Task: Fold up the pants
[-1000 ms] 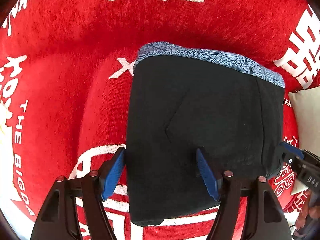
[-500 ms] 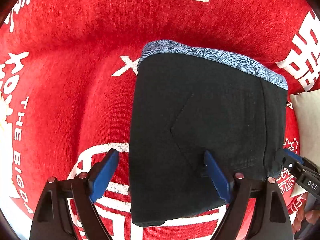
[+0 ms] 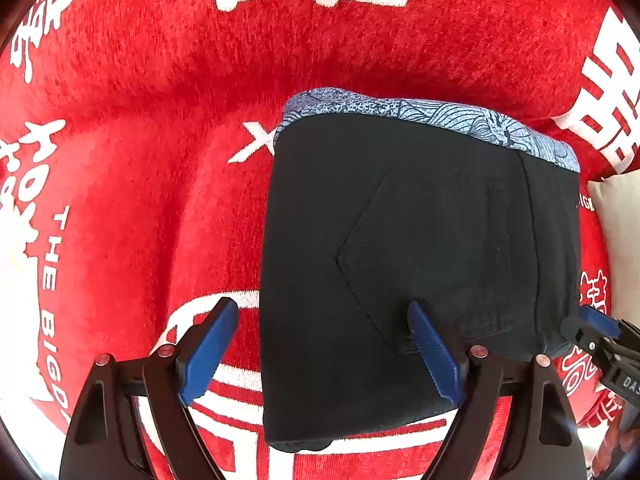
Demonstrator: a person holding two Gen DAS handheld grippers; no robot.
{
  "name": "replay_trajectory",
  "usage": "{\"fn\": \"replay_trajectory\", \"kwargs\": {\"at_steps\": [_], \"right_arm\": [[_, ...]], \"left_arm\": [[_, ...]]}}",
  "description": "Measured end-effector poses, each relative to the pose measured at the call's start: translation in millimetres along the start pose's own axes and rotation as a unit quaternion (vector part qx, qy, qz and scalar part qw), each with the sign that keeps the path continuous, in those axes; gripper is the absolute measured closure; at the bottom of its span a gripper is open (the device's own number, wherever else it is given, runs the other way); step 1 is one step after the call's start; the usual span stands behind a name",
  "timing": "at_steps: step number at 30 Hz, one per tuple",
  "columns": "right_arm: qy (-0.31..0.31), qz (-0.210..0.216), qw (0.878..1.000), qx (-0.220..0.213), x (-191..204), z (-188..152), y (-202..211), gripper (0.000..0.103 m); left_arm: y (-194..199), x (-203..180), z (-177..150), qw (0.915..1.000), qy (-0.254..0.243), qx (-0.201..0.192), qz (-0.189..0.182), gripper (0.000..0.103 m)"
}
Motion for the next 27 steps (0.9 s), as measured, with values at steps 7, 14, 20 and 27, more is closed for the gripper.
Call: {"fn": "replay_trajectory", "kwargs": {"at_steps": [7, 14, 20, 27], "right_arm": [[-0.011, 0.006, 1.000, 0.006, -9, -20, 16, 0.035], [-0.028, 0.013, 0.999, 0.014, -29, -40, 31, 0.032], [-0.029, 0.002, 1.000, 0.010, -41, -43, 42, 0.023], [-0.022, -0.018, 1.000, 0.002, -44, -35, 55, 0.019]], "left_arm": [[1, -1, 0, 1.0000, -0.002, -0.001, 0.000, 0.016], [2, -1, 0, 0.9999, 0.002, 0.004, -0.011, 0.015], [6, 3, 0, 0.9997, 0.013, -0.001, -0.019, 0.015], [23, 1, 2, 0.9997, 0.006, -0.012, -0.018, 0.015]]}}
Point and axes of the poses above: each gripper's, at about its wrist camera, not at the fingertips, and y roughly against the way its jaws point, x to its left, z to its top, the point moved 10 cm from there along -y, roughly the way its jaws point, and after that the axes turned 13 degrees about -x, right-handed, at the moved point
